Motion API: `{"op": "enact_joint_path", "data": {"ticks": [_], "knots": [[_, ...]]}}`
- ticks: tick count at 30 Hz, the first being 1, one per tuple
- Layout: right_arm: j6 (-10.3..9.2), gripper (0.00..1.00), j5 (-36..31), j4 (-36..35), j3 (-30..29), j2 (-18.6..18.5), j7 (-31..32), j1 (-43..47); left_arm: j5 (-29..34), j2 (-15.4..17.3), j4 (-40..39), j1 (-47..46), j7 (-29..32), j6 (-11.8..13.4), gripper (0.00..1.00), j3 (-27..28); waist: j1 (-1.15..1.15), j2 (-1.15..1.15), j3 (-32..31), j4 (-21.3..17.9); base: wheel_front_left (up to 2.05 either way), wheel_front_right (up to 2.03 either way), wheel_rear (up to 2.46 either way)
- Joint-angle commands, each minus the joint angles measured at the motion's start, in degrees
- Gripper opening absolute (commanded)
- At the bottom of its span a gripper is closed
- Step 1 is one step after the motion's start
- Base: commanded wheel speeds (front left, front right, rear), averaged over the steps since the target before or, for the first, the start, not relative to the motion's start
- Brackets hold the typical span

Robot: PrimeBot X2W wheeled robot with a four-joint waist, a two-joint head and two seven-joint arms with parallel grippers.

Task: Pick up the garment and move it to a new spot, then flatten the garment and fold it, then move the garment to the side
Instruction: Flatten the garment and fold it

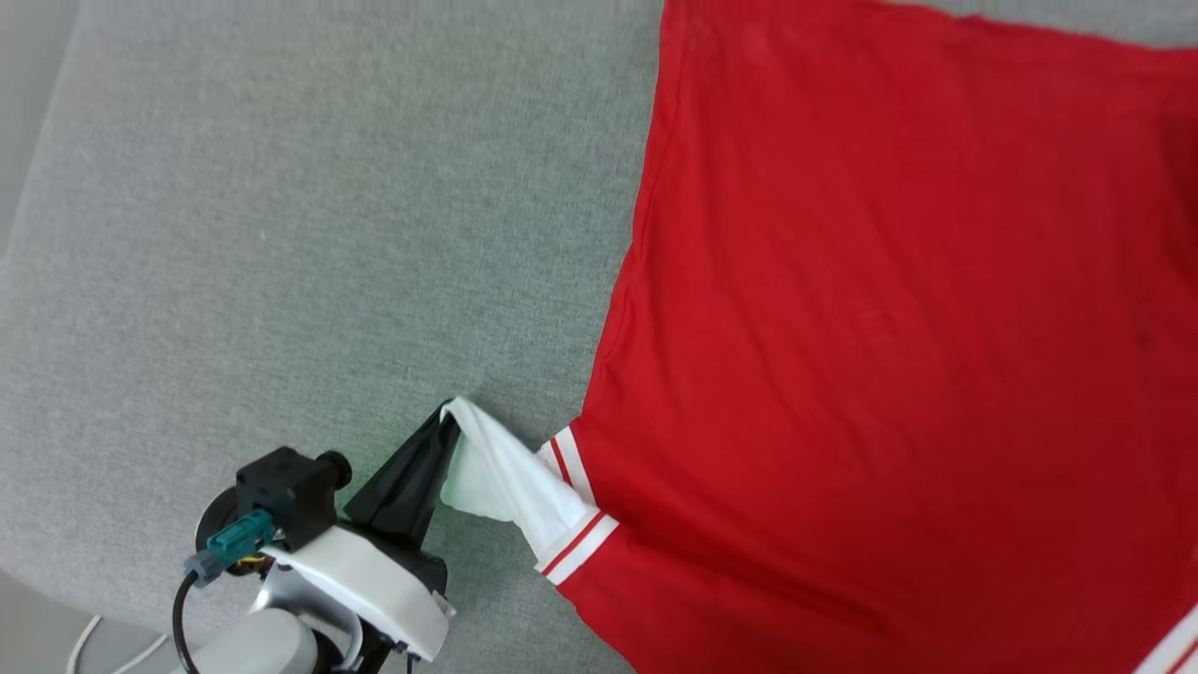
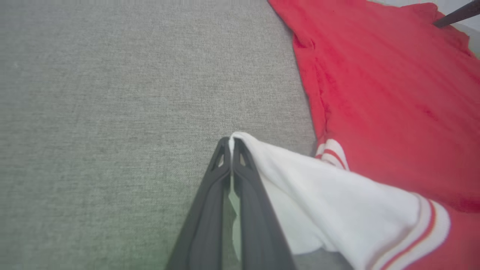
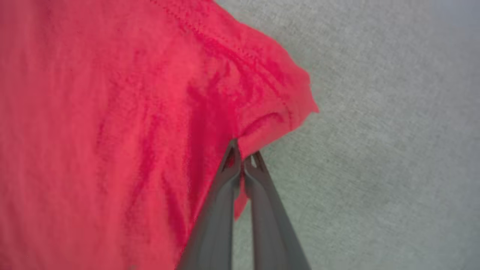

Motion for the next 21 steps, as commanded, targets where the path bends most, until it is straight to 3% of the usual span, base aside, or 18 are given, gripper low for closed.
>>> {"op": "enact_joint_path", "data": {"ticks": [1,10,21], "knots": [[-0.02,0.00,0.4,-0.6,1.0,-0.5,-1.0,1.0,-0.3,0.0,0.2,1.2,-0.2,0.2,0.00,0.1,-0.01,0.00,-3.2,-1.1,0.00,0.00,0.00],[-0.02,0.00,9.0,-8.6,5.9,-8.5,-6.9,11.6,-2.4,1.4,0.3,6.4,0.0,1.9,0.00,0.5,-0.01,0.00,-13.5,-5.2,0.00,0.00,0.00],[-0.02,0.00,16.6,-18.6,1.6,-18.1,-12.4,35.3,-4.2,3.4,-0.6,12.2,-0.1,4.1,0.00,1.6,-0.01,0.00,-20.0,-10.3,0.00,0.00,0.00]]}}
